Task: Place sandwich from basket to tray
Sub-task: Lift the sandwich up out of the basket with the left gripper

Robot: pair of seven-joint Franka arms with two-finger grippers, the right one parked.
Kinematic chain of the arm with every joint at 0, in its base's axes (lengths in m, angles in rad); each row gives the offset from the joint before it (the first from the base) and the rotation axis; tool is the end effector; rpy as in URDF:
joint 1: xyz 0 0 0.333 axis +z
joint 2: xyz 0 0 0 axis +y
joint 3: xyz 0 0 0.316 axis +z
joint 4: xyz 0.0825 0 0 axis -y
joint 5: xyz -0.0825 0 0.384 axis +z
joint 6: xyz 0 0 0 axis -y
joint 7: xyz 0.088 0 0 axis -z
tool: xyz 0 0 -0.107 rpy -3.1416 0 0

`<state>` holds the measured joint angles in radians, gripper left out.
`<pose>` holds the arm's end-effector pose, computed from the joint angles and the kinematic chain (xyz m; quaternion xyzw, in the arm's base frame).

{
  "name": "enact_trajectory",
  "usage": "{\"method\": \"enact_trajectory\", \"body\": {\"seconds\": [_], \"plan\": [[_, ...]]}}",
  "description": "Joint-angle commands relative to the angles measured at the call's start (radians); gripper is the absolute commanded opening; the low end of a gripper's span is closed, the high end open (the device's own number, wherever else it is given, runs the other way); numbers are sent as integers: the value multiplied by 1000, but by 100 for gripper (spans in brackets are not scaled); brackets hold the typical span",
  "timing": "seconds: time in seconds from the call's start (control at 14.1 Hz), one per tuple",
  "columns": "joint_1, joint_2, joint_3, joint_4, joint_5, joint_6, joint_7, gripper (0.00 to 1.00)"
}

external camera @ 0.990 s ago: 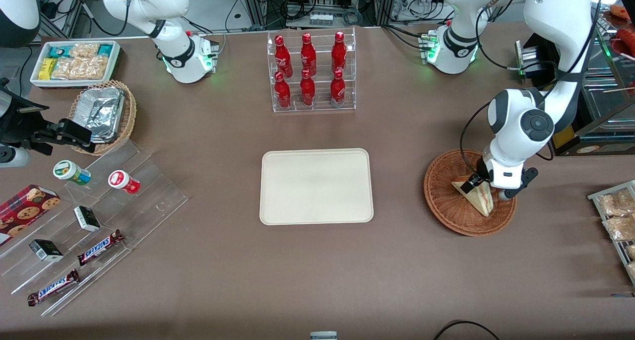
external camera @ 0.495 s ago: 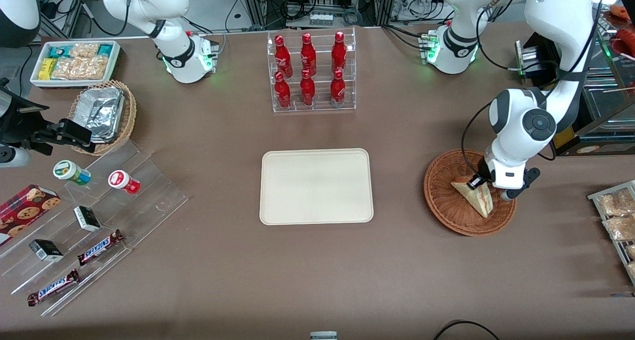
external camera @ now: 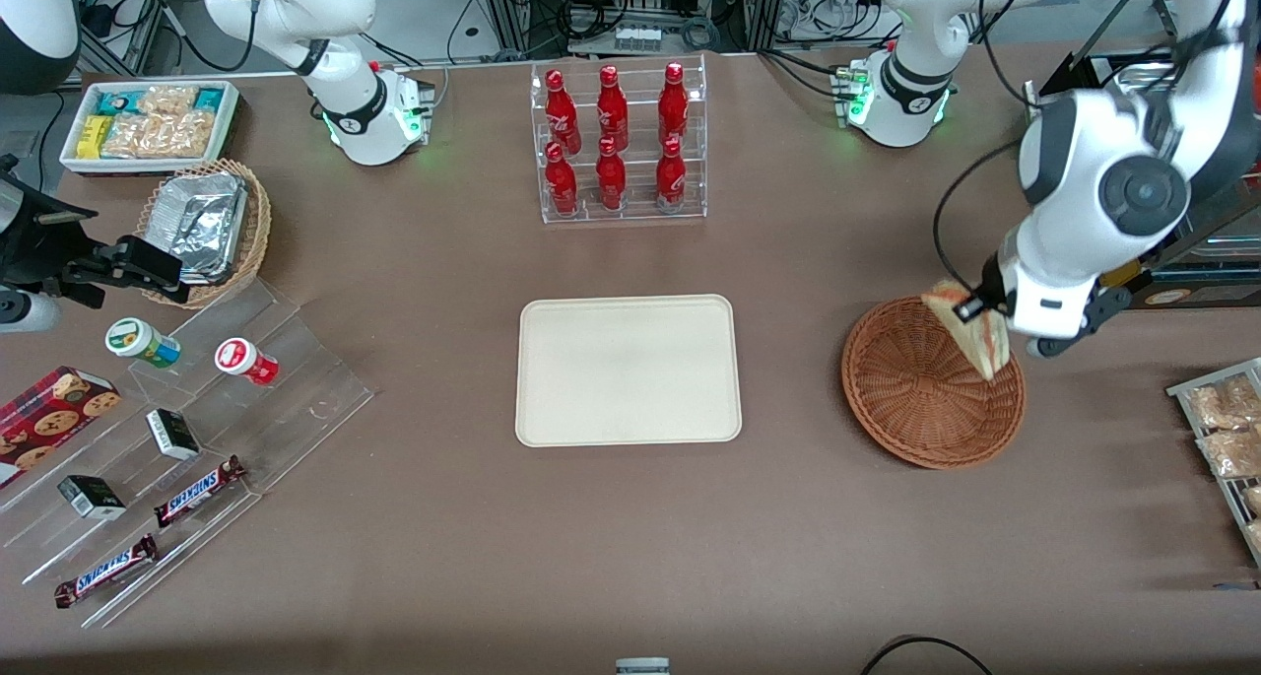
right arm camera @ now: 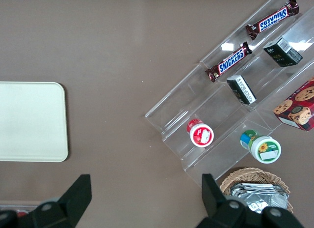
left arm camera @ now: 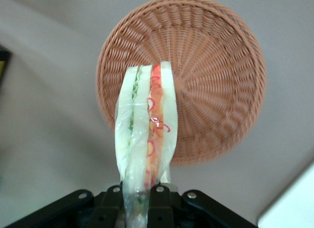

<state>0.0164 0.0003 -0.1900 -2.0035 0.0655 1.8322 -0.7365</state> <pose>0.5272 -0.0871 0.4424 -0.9597 -0.2659 0.0634 0.0653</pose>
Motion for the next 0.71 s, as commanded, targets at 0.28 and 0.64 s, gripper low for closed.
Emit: {"method": "enact_trajectory", "body": {"seconds": [0.28,0.64], "plan": [[-9,-29,-218,123,-38,-160,-55,0],[-12,44,-481,181,-62,-87,-150,0]]}}
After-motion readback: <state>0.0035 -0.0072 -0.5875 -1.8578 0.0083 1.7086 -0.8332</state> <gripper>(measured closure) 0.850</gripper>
